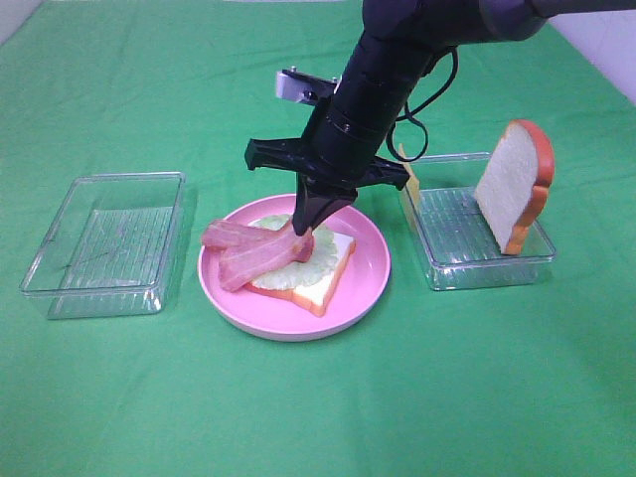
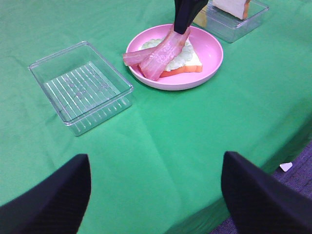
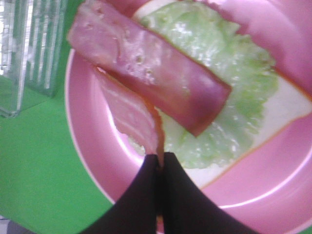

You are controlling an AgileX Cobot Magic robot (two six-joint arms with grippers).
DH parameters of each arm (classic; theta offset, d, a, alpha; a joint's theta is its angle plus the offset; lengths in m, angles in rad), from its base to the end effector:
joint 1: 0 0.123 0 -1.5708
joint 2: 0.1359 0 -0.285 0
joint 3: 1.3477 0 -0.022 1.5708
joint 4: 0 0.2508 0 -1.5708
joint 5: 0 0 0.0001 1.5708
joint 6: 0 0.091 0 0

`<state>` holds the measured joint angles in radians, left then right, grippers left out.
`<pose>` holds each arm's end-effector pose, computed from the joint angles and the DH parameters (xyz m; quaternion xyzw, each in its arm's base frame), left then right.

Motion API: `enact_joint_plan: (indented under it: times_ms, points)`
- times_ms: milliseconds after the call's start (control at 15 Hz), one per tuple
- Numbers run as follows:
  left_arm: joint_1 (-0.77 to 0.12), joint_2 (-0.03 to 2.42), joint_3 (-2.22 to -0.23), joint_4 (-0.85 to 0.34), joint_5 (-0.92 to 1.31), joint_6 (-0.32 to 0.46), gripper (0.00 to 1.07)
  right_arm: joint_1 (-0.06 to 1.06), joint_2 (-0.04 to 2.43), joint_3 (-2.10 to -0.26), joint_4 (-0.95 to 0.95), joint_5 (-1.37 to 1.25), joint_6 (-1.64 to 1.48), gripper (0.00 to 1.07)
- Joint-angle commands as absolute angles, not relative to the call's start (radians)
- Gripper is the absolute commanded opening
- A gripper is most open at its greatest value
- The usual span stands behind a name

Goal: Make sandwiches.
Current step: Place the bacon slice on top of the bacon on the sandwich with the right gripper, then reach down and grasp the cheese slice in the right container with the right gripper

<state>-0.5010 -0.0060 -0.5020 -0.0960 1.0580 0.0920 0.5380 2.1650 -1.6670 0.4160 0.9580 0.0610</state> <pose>-0.0090 -0.0037 0.2783 0.2501 0.8118 -0.1537 0.5048 0.3706 0.2562 0.1720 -0.1317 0.9698 0.2011 0.0411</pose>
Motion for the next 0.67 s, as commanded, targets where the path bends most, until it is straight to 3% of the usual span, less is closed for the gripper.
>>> enact_joint_plan:
  times_ms: [67, 200, 267, 400, 533, 667]
  points:
    - [-0.504, -0.024, -0.501, -0.104, 1.047, 0.089, 0.71, 0.536, 2.169, -1.671, 0.358, 0.957, 0.107, 0.00]
    - [-0.504, -0.024, -0.501, -0.104, 1.047, 0.089, 0.71, 0.536, 2.169, -1.671, 0.353, 0.943, 0.112, 0.13]
    - [-0.504, -0.024, -0.501, -0.104, 1.047, 0.089, 0.71, 0.536, 2.169, -1.671, 0.353, 0.941, 0.112, 0.33]
    - [-0.504, -0.024, -0.501, -0.104, 1.047, 0.089, 0.71, 0.536, 2.169, -1.671, 0.353, 0.952, 0.112, 0.57]
    - [-0.504, -0.024, -0.501, -0.104, 1.047, 0.089, 0.71, 0.536, 2.158, -1.671, 0.347, 0.965, 0.112, 0.66]
    - [-0.504, -0.024, -0.501, -0.104, 1.047, 0.089, 0.71, 0.536, 2.121, -1.672, 0.314, 0.981, 0.112, 0.66]
